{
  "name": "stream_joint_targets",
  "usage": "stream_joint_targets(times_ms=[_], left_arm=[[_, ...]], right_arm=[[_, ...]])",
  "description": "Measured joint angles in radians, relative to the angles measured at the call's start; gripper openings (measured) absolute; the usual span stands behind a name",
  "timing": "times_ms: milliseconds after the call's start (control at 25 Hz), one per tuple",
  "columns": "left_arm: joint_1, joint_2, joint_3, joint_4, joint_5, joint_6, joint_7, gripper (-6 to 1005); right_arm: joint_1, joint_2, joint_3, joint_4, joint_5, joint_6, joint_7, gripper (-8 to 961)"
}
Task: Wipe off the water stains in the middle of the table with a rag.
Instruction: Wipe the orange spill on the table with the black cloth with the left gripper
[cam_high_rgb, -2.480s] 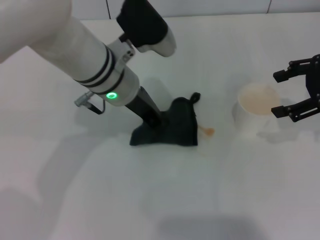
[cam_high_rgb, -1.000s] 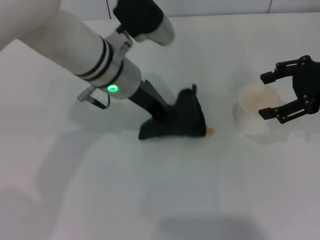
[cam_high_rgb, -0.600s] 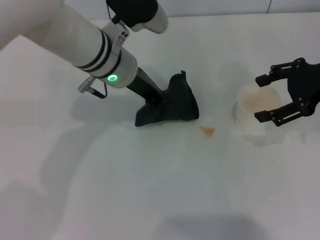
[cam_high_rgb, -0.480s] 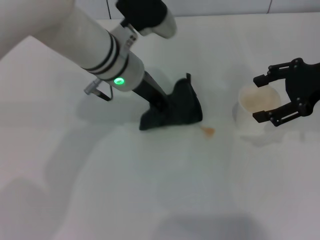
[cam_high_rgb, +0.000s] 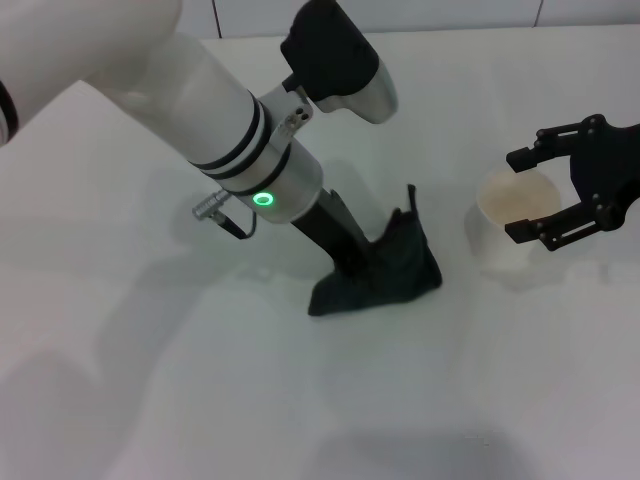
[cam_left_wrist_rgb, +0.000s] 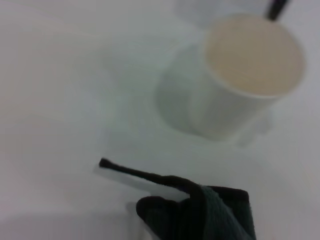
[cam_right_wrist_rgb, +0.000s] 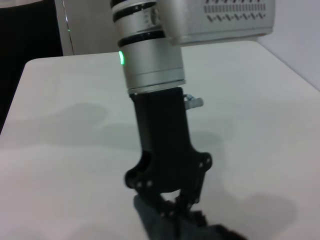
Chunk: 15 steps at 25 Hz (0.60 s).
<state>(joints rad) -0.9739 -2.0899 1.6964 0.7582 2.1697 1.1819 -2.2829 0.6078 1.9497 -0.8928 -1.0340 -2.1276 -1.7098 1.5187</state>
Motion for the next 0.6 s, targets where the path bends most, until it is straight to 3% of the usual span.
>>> stream_joint_targets(times_ms=[400,600], left_arm=[[-0.005,-0.001,0.052,0.001,-0.036,0.024,-0.002,75],[0.004,0.003,-0.004,0.000,0.029,-0.048,-0.051,75]], right_arm=[[0.001,0.000,0.000,0.000,0.001,0.001,-0.001,875],[0.001,0.000,0.000,0.000,0.001,0.001,-0.001,875]])
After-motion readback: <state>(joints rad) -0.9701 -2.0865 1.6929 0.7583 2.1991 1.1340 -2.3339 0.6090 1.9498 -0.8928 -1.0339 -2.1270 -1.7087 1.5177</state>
